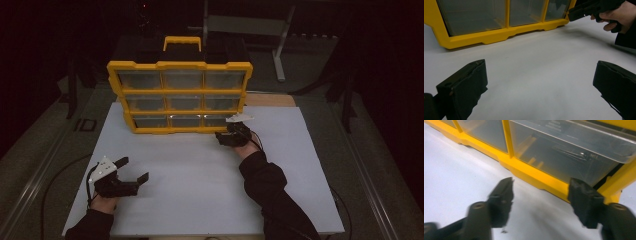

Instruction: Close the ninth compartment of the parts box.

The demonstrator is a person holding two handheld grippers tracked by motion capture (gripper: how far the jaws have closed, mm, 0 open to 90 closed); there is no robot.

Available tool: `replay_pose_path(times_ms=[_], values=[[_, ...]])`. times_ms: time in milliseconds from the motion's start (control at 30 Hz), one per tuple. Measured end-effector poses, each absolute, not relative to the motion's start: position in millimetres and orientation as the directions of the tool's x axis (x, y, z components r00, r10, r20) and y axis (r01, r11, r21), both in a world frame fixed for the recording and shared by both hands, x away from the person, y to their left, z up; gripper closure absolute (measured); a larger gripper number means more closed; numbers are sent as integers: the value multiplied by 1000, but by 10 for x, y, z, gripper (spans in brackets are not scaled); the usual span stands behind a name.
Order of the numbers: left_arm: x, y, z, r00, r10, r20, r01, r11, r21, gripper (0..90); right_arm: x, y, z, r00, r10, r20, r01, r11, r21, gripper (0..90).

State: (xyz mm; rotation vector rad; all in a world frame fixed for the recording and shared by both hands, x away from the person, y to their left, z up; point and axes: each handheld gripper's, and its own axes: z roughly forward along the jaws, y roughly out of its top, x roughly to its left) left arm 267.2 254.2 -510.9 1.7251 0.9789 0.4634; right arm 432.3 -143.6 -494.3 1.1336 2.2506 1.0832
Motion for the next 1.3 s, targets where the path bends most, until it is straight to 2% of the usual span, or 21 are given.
replay_pose_path(times_ms=[33, 67, 100, 200, 500, 700, 1300], values=[[2672, 2541, -5110, 590, 794, -148, 387, -117, 915, 0, 4319, -1448, -4936, -593, 805, 3, 504, 368, 781, 280], [2672, 2541, -5110, 590, 794, -148, 387, -117, 915, 0, 4319, -1448, -4936, -593, 805, 3, 504, 368, 781, 280], [2672, 2542, -5111, 589, 794, -150, 388, -114, 914, 0, 4311, -1458, -4927, -591, 807, 5, 507, 367, 780, 208], [2673, 2541, -5110, 588, 794, -151, 388, -114, 915, 0, 4299, -1485, -4911, -607, 794, 21, 504, 365, 783, 126], [2674, 2546, -5111, 588, 794, -153, 389, -112, 915, 0, 4275, -1524, -4881, -623, 780, 51, 495, 343, 798, 106], [2675, 2547, -5110, 589, 794, -153, 388, -112, 915, 0, 4261, -1527, -4853, -621, 783, 44, 454, 314, 834, 106], [2672, 2549, -5106, 592, 791, -156, 387, -109, 916, 0, 4243, -1509, -4822, -698, 716, 21, 387, 353, 852, 106]])
